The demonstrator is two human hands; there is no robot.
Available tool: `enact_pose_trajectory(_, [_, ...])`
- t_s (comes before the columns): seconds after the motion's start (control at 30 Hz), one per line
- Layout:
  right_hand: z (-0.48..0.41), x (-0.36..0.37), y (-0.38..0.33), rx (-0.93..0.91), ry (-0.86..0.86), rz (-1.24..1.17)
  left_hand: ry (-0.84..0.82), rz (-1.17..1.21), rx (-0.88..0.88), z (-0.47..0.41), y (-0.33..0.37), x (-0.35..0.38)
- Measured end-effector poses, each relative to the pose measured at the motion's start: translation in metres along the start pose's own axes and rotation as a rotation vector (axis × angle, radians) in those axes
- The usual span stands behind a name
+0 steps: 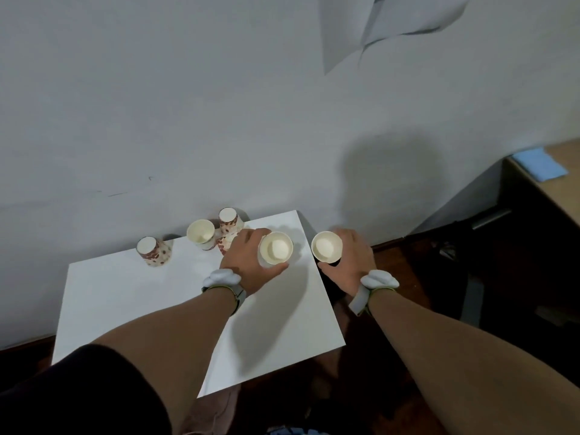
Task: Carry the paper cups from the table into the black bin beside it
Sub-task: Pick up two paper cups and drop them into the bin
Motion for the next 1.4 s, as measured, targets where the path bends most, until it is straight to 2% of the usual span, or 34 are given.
enact_pose_trajectory(0.2, [-0.019,-0.011,0.040,0.073,-0.058,-0.009,0.021,-0.034,-0.024,-0.016,0.025,0.028])
enact_pose_trajectory(0.7, [-0.049,-0.050,0.105,0.049,-0.068,-0.018,-0.030,0.008,-0.104,-0.054,0.080,0.087])
enact_pose_trajectory(1.4, [-0.071,-0.005,0.169,0.176,-0.172,-0.054,-0.110,-0.027,-0.100,-0.087,0.074,0.159])
Point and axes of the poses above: each hand's wrist, its own z-axis away from the middle knuckle, its own x-axis out of the palm, y = z × x, the point moved 8 cm from there along -z, towards the middle knuckle, and after that the axes turned 9 degrees about x, right-handed, at the moved point
